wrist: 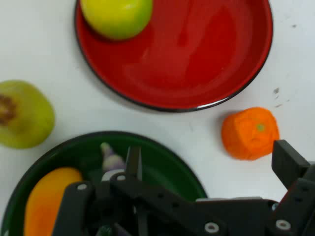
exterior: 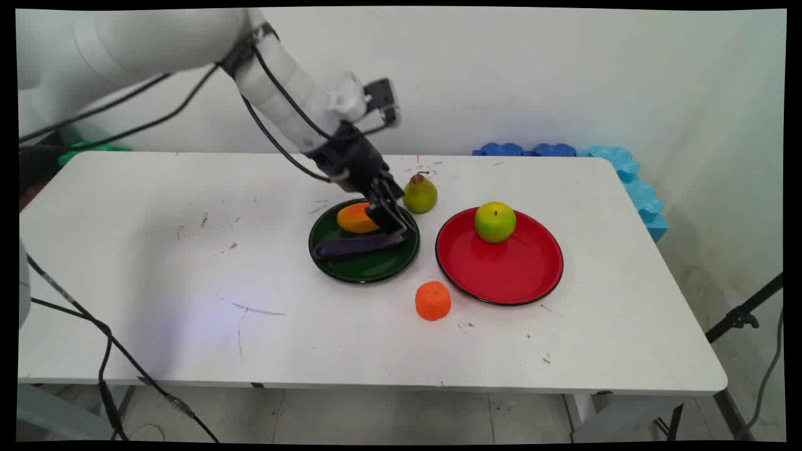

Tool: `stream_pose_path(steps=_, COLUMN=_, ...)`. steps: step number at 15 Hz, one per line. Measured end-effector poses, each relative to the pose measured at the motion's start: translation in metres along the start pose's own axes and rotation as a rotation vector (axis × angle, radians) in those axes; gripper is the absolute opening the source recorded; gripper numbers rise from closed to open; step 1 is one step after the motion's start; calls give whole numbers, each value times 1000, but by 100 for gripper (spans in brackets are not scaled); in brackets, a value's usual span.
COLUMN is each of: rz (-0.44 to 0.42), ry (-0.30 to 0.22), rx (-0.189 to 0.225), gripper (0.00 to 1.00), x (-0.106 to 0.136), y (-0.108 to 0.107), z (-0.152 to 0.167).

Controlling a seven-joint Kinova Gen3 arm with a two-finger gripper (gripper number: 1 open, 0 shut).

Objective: Pick up the eggplant from the green plate

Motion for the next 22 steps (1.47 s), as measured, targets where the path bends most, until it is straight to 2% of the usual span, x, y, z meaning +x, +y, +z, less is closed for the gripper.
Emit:
stream_pose_path(steps=4, rz=-25, ry=-30, rx=31, gripper=100, x=-14, y=-19, z=-16)
stream_pose_path(steps=7, rz=-46, ry=-63, rx=50, gripper=100, x=-29, y=-30, z=-15)
stream_pose_path(steps=13, rz=-87, ry=-137, rx=61, gripper=100, x=-62, y=-40, z=12)
stream_pose_path(steps=22, rz=-109, ry=-163, rx=56, gripper=100, x=-81, y=-39, z=53)
